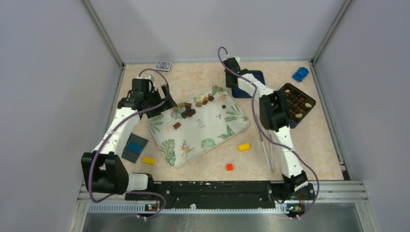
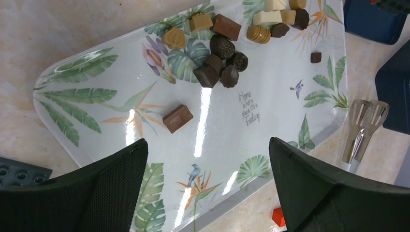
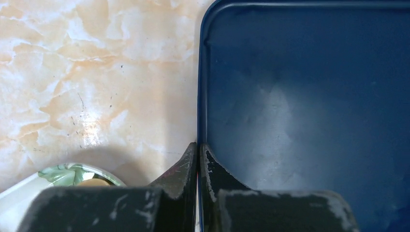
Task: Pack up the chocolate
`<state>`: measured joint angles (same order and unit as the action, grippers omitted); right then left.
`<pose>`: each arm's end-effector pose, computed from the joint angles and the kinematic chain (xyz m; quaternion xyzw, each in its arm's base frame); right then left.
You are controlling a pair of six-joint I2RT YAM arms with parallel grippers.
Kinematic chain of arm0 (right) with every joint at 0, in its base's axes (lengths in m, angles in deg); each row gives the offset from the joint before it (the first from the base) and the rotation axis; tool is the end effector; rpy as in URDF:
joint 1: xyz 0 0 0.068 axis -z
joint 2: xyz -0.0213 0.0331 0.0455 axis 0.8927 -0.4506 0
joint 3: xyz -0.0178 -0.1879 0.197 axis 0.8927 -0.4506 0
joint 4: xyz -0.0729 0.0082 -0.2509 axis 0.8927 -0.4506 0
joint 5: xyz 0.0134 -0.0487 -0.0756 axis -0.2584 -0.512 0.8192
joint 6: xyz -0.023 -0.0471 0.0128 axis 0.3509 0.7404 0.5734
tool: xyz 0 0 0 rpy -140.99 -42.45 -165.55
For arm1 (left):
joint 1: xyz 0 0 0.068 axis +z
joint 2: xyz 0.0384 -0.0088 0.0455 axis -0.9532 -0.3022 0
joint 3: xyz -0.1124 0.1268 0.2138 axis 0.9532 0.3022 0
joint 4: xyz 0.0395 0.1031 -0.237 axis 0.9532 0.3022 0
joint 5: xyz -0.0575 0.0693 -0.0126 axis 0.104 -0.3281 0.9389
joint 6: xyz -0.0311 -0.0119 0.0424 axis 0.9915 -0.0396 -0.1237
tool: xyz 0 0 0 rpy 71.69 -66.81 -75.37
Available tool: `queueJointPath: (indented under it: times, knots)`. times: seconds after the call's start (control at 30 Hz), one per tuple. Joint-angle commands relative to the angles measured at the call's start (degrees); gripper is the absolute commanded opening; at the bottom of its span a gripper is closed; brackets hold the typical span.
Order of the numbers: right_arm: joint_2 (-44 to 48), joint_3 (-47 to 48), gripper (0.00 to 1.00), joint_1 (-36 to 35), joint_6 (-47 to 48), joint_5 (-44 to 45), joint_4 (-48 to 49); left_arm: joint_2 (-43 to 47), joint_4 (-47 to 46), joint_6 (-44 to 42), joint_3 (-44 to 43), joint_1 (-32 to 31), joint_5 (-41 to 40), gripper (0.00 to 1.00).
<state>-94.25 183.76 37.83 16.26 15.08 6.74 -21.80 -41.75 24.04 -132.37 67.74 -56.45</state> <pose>0.5024 0.2274 0.1651 -0.0144 0.9277 0.0042 0.3729 0.2794 -0.0305 0.2914 -0.1435 0.9171 -0.1960 0.3160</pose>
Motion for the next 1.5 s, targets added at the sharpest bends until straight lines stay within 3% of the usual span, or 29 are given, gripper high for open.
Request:
queueJointPath:
  times: [0.0, 0.27, 0.5, 0.87, 1.03, 1.3, 1.47]
  knots:
    - [0.49, 1.63, 0.0, -0.37, 1.7, 0.58, -2.85, -0.48, -2.57, 0.64, -2.34, -0.17, 2.56, 0.99]
    - [14.46, -3.43, 0.0, -0.37, 5.75, -5.28, 2.12, -0.29, -4.25, 2.67, -3.65, -0.34, 10.02, 0.99]
    - [28.57, -18.41, 0.0, -0.37, 6.1, -10.76, 8.81, -2.69, -10.71, 7.89, -4.92, -2.71, 17.77, 0.99]
    - [42.96, -41.84, 0.0, -0.42, 4.99, -18.5, 17.19, -25.0, -24.23, 21.29, -19.23, -16.16, 18.66, 0.99]
    - [46.58, -47.67, 0.0, -0.39, 5.57, -20.71, 19.43, -31.12, -37.31, 29.62, -18.89, -18.51, 20.41, 0.99]
    - [51.1, -54.54, 0.0, -0.39, 5.64, -23.05, 23.16, -41.59, -35.13, 30.98, -29.16, -21.34, 18.0, 0.98]
    - [53.54, -57.5, 0.0, -0.37, 5.55, -24.02, 24.39, -46.17, -34.85, 31.66, -33.6, -22.66, 17.16, 0.91]
